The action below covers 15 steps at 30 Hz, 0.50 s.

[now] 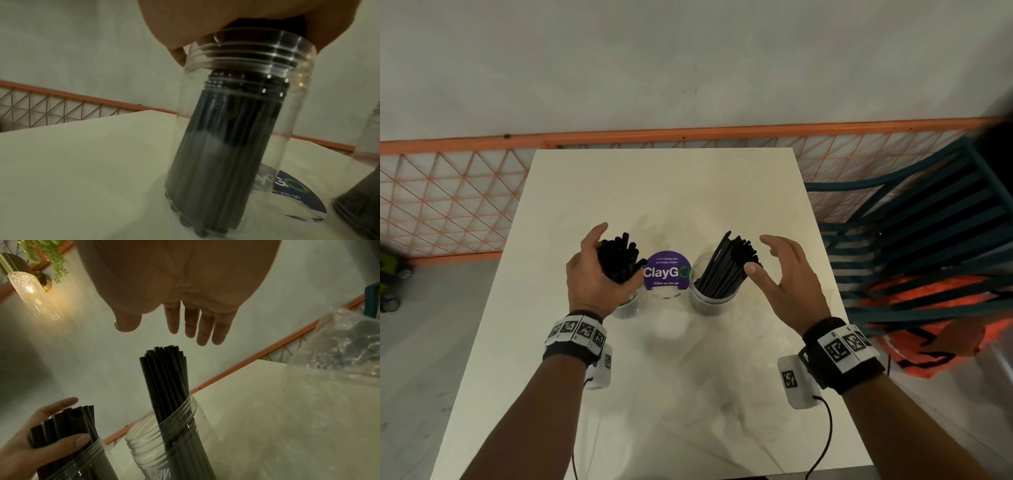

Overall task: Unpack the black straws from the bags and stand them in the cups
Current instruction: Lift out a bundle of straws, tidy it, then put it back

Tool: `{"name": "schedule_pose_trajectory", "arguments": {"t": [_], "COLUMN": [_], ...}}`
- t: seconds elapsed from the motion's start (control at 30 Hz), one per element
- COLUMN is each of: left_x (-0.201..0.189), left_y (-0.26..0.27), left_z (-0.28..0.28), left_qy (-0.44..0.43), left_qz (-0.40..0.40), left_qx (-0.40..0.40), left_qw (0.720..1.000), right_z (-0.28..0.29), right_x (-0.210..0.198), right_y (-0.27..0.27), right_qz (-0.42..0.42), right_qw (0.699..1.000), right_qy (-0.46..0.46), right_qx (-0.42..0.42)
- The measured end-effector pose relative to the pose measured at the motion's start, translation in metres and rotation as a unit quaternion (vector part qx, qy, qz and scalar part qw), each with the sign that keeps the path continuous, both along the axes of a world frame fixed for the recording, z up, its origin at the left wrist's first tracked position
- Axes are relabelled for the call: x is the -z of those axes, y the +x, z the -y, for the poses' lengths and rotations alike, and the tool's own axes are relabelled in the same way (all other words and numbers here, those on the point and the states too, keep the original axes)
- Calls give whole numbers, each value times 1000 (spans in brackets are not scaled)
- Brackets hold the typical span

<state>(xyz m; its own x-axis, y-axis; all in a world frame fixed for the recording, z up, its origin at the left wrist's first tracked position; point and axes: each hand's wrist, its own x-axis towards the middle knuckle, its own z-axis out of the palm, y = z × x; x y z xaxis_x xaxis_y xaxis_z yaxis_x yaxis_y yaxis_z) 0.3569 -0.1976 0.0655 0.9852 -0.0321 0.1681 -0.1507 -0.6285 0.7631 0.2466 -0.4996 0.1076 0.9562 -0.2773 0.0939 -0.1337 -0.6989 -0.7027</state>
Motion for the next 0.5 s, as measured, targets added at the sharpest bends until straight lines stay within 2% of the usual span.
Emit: {"name": "schedule_pose_trajectory", "arguments": {"t": [0.07,0.2,0.33,0.4,0.47,0.5], "left_x": [1,2,6,0,-8,-11], "left_y": [-3,-9,-11,-23,-45,-59], "left_z": [2,5,-8,-13,-10,-5], "left_qy": [-6,-37,-70,-111,-100,-79], "left_qz": [9,17,8,75,163,177], "left_qx": [-16,6,-11,-17,-41,-50], "left_qw": [1000,999,997,991,981,980], "right_z": [4,25,61,80,94,98], "right_x": [-7,-12,1,11,22,27], "right_y": [-4,-24,-59,-80,-101,-111], "right_qz": [9,27,-12,-61,-106,-120], "right_qw": [1000,999,998,994,989,987], "right_qy": [2,10,-15,-38,-71,-98], "right_qx": [3,15,63,82,71,47]}}
